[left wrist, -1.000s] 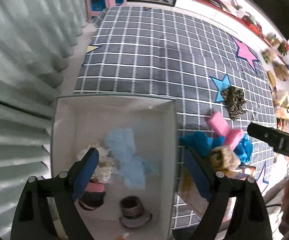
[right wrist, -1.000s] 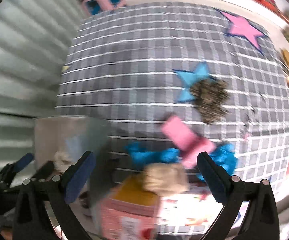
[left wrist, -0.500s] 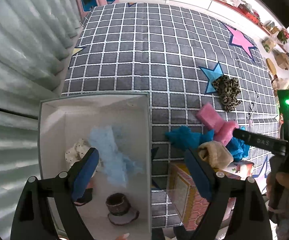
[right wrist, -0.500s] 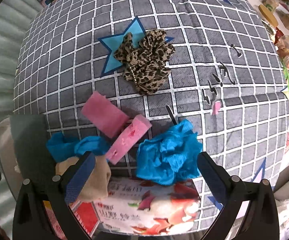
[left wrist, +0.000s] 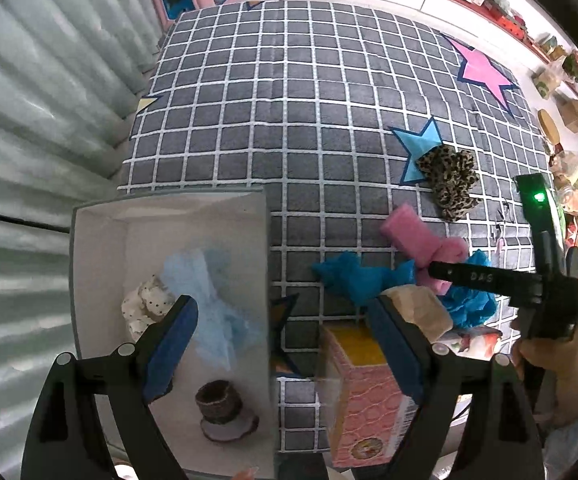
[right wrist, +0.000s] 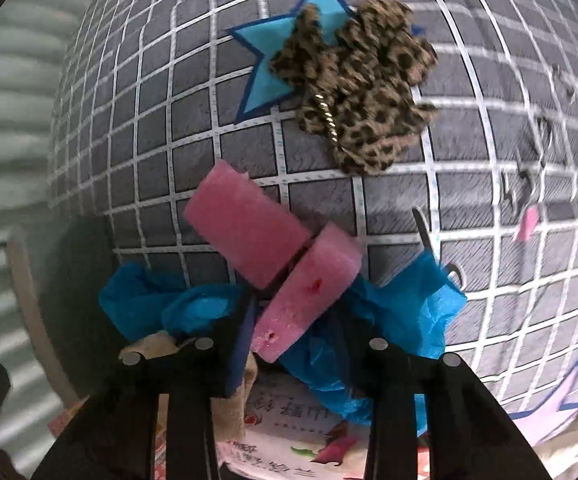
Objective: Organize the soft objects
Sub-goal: 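Move both tools from the box back to the pile of soft items, then grasp the leopard-print scrunchie with the left tool while the right tool reaches for pink foam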
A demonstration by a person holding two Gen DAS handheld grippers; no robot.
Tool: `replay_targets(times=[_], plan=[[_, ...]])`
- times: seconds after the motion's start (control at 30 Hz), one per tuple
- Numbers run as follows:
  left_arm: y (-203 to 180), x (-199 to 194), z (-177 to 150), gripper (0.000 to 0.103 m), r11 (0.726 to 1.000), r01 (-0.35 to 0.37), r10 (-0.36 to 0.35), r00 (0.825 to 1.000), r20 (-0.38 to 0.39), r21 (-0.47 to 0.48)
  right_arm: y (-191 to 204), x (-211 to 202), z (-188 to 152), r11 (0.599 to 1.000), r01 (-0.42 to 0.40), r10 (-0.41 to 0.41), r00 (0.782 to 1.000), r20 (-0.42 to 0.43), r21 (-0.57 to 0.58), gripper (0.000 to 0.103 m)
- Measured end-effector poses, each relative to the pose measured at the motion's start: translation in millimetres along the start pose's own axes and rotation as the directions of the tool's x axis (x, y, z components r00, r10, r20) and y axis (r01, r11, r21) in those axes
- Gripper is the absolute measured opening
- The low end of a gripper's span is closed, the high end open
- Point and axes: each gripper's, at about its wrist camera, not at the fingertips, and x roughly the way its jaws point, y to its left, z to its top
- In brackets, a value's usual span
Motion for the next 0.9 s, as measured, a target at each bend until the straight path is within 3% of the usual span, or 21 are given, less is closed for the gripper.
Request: replay_targets(times=[0.13, 0.3, 0.5, 0.57, 0.6, 0.63, 0.77, 0.9], plan=[[-17, -1, 9, 0.09, 1.0, -0.004, 0.004, 1.0, 0.006, 0.024, -25, -22, 3, 0.996, -0.074, 0.072, 0.996, 0.053, 0.046, 0.026], [-46, 4, 23, 0.09, 0.998, 0.005, -0.006, 1.0, 0.003, 0.062, -75, -58, 12, 0.984, -0.118, 0.099, 0.985, 0.144, 0.13, 0.026], [-82, 19, 37, 0.09, 0.993, 0.03, -0.027, 0.999, -0.025, 0.117, -146, -77, 9, 0.96, -0.068, 0.016, 0.982, 0.19, 0.272, 0.027], [-91, 25, 41, 0.09, 0.988, 0.012, -0.007, 0.999, -0.033, 0.152, -168, -80, 3, 0.951, -0.045, -0.011, 0.984, 0.179, 0.304, 0.039], [-94, 28, 43, 0.09, 0.986, 0.004, 0.003, 0.999, -0.039, 0.165, -172, -81, 1, 0.953, -0.032, -0.022, 0.984, 0.174, 0.302, 0.068], [-98, 31, 46, 0.09, 0.985, -0.002, 0.01, 0.999, -0.047, 0.175, -173, -82, -1, 0.957, -0.013, -0.037, 0.985, 0.167, 0.291, 0.089], [-105, 39, 64, 0.09, 0.987, 0.004, 0.009, 0.997, -0.077, 0.162, -155, -84, -4, 0.972, -0.037, -0.006, 0.984, 0.179, 0.232, 0.09], [-121, 56, 88, 0.09, 0.989, 0.084, -0.067, 0.988, -0.141, 0.119, -118, -71, 2, 0.99, -0.038, 0.019, 0.99, 0.141, 0.137, 0.09]])
